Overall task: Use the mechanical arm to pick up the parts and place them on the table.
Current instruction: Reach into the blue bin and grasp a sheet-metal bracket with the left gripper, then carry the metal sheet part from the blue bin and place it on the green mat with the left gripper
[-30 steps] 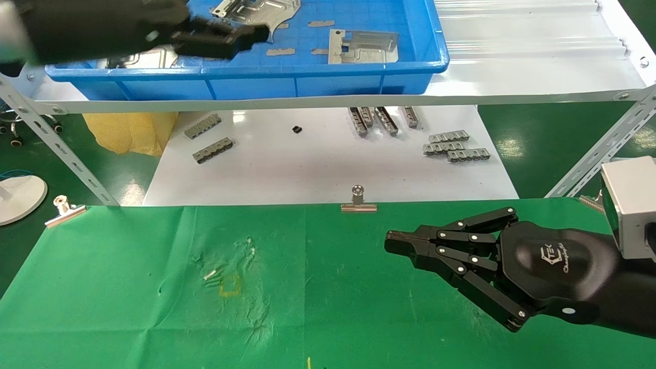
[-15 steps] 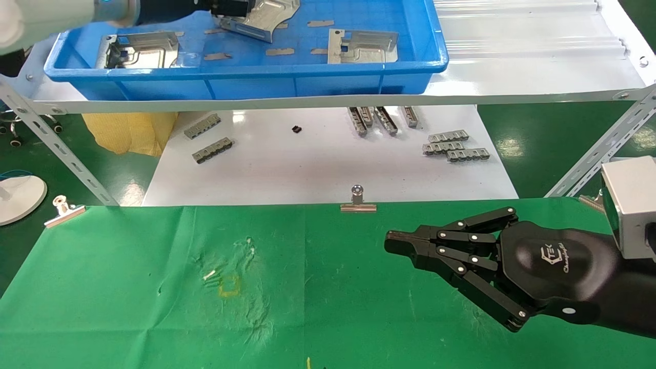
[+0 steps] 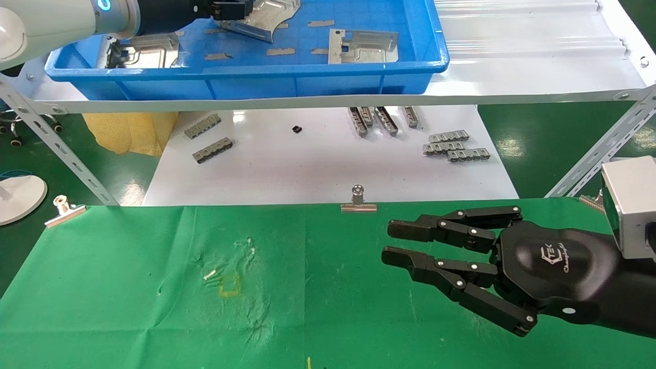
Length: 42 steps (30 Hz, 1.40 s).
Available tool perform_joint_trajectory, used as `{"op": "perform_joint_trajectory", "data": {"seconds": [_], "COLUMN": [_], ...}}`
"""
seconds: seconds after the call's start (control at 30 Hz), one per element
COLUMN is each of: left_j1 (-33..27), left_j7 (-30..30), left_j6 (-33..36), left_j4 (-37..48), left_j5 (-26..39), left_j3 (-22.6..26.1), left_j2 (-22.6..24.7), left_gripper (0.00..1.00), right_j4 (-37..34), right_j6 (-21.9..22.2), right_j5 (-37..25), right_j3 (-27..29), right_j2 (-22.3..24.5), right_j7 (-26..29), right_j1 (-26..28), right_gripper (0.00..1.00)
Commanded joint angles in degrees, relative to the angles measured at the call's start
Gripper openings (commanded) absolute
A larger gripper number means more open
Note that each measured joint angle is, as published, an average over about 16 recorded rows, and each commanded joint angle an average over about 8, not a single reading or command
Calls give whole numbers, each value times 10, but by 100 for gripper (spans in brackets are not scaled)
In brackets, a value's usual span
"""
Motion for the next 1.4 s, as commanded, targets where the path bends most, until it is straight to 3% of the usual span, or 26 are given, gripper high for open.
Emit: {"op": "perform_joint_trajectory", "data": {"seconds": [0.03,0.63,0.97,1.13,1.4], "left_j1": [0,21,29,42,75], "left_j7": [-1,31,70,113,204], "left_j6": [0,-8,-8,56,258], "left_j4": [1,-20,-34,-61,-106], "left_j5": [-1,-13,-64,-110,-187], "left_j3": [1,5,-27,-57,-103], "left_j2": [0,0,-20,-61,-150], "left_gripper": [0,0,0,0,0], "right_j4": [0,0,0,0,0], "right_j6": [0,0,0,0,0], "right_j5": [0,0,0,0,0], "right_j3": [0,0,0,0,0], "right_j2": [0,0,0,0,0], "right_j7": [0,0,0,0,0], "right_j1": [0,0,0,0,0], "right_gripper": [100,100,100,100,100]}}
